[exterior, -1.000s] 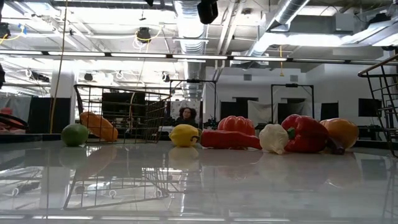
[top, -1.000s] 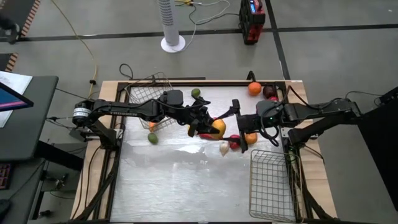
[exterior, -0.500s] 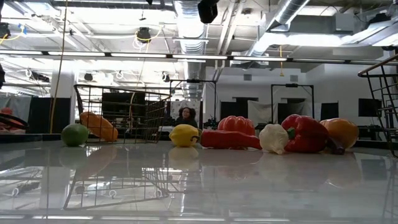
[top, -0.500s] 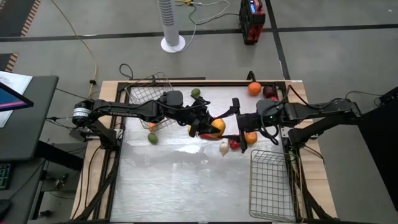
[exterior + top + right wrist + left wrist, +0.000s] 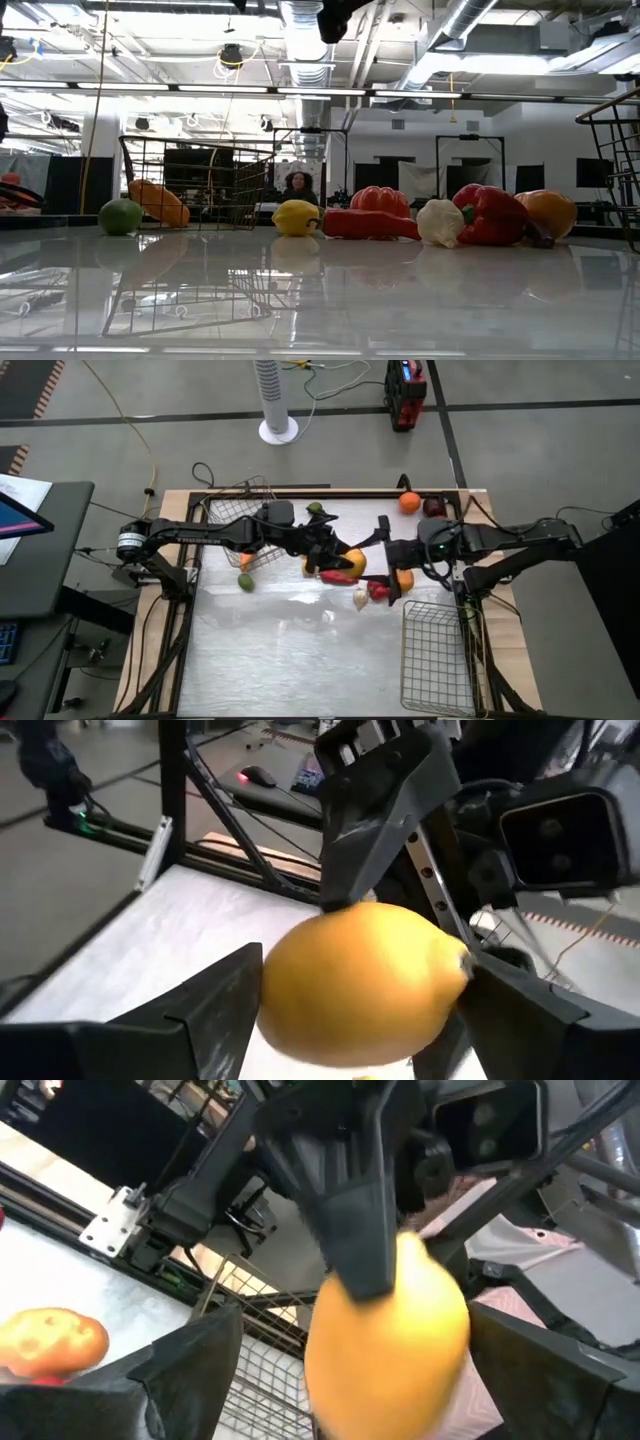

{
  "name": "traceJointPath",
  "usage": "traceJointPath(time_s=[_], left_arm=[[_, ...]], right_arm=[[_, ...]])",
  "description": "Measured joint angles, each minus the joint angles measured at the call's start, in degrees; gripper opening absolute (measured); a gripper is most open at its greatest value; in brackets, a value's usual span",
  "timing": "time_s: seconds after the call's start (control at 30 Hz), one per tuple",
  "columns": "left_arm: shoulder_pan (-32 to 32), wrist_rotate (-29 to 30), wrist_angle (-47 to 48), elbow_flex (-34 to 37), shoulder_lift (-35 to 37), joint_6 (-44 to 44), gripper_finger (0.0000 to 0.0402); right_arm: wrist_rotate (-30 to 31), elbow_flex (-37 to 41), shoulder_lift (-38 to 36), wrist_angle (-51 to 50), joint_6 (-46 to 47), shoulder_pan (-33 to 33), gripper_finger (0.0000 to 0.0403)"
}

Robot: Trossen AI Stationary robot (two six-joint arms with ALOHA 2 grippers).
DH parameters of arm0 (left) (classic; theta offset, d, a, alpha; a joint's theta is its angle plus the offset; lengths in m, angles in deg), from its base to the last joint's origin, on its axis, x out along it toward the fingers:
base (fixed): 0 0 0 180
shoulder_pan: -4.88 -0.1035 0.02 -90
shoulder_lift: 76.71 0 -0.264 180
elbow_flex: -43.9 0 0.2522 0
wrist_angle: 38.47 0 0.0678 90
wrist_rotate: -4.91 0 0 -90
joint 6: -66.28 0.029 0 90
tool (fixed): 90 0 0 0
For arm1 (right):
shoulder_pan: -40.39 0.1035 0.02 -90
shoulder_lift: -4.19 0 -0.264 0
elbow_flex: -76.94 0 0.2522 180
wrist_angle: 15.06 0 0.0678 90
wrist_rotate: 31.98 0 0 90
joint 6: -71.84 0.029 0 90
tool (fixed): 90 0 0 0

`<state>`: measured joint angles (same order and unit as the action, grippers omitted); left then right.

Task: Sort produce into baskets
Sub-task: Put the bottom left lemon into the bottom wire basket, then put the red chili pepper into the top wire basket

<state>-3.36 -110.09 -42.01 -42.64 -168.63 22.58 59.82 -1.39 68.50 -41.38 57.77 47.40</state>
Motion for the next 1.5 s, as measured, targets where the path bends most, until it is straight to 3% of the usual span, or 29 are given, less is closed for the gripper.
traceJointPath(time_s=[0.2, 0.4, 0.7, 0.93, 1.17, 1.5], left_arm=[[-0.2, -1.2, 3.9, 0.0, 0.0, 0.4, 0.0362], [-0.2, 1.1, 6.6, 0.0, 0.0, 2.6, 0.0362], [0.5, 7.0, 20.0, 0.0, 0.2, 8.8, 0.0362], [2.9, 13.7, 31.9, 0.0, 0.2, 15.6, 0.0362], [5.0, 20.1, 41.0, 0.0, 0.2, 20.4, 0.0361], [11.8, 27.5, 59.2, 0.0, 0.2, 20.1, 0.0361]], right_arm=[[-0.6, 0.0, -5.5, -11.4, 8.7, 0.7, 0.0328], [-0.8, 0.0, -8.3, -25.0, 18.7, 5.9, 0.0328], [-7.7, -0.1, -5.0, -46.7, 35.0, 15.0, 0.0328], [-8.0, -0.1, -1.2, -60.8, 41.4, 20.1, 0.0328], [-8.0, -0.1, -1.1, -62.0, 43.9, 20.1, 0.0329], [-3.4, -0.1, -3.6, -54.8, 43.2, 12.4, 0.0329]])
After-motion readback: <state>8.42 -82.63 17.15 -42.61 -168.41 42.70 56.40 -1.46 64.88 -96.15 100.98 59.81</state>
